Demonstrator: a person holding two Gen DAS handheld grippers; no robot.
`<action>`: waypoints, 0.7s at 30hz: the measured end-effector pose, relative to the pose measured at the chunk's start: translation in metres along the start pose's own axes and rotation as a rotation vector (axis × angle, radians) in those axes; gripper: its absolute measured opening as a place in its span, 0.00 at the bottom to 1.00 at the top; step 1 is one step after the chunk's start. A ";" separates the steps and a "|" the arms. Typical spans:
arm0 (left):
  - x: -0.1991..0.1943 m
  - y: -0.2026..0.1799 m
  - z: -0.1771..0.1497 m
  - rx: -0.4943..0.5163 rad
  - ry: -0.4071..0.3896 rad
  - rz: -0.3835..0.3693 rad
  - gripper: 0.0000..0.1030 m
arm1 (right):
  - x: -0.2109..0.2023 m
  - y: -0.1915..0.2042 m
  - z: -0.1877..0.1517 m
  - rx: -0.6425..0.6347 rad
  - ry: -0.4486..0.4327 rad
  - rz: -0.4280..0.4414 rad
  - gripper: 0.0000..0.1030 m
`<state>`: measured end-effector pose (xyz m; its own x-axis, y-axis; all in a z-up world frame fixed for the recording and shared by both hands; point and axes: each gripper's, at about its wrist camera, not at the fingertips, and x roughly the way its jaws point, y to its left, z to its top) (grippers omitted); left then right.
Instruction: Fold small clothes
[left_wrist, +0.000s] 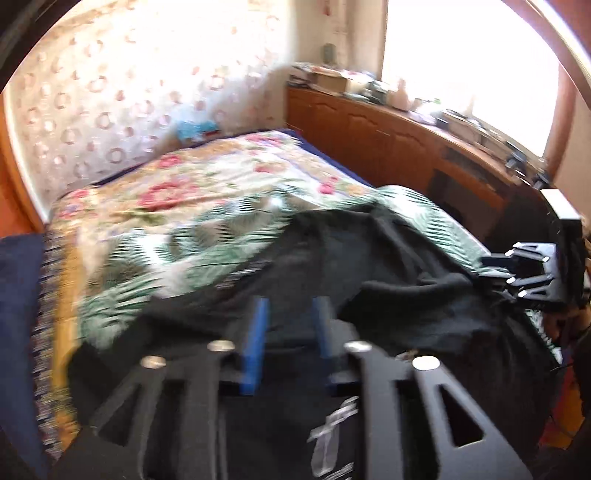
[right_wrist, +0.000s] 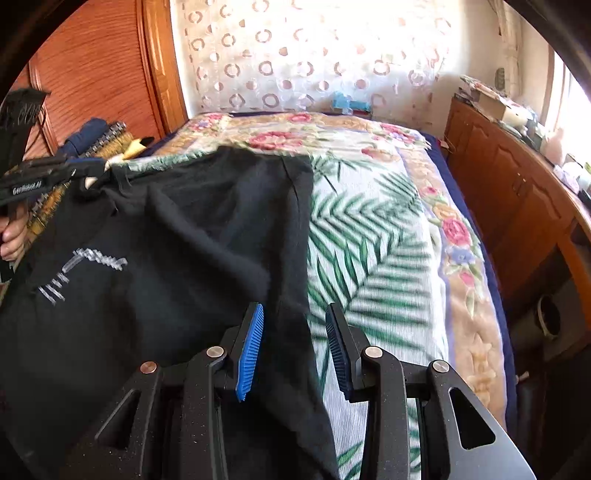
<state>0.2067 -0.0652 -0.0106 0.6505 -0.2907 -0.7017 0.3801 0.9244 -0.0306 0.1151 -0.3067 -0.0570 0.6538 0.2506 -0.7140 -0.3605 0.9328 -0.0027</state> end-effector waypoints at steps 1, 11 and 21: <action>-0.005 0.010 -0.003 -0.003 -0.003 0.021 0.50 | 0.002 0.000 0.007 -0.015 -0.006 -0.007 0.44; -0.017 0.095 -0.024 -0.069 0.108 0.228 0.75 | 0.070 0.001 0.065 -0.107 0.021 -0.007 0.45; 0.007 0.102 -0.024 -0.010 0.175 0.271 0.74 | 0.117 -0.016 0.090 -0.053 0.057 0.022 0.45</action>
<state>0.2335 0.0328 -0.0357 0.6040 0.0121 -0.7969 0.2015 0.9651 0.1673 0.2577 -0.2688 -0.0774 0.6070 0.2543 -0.7529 -0.4098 0.9119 -0.0224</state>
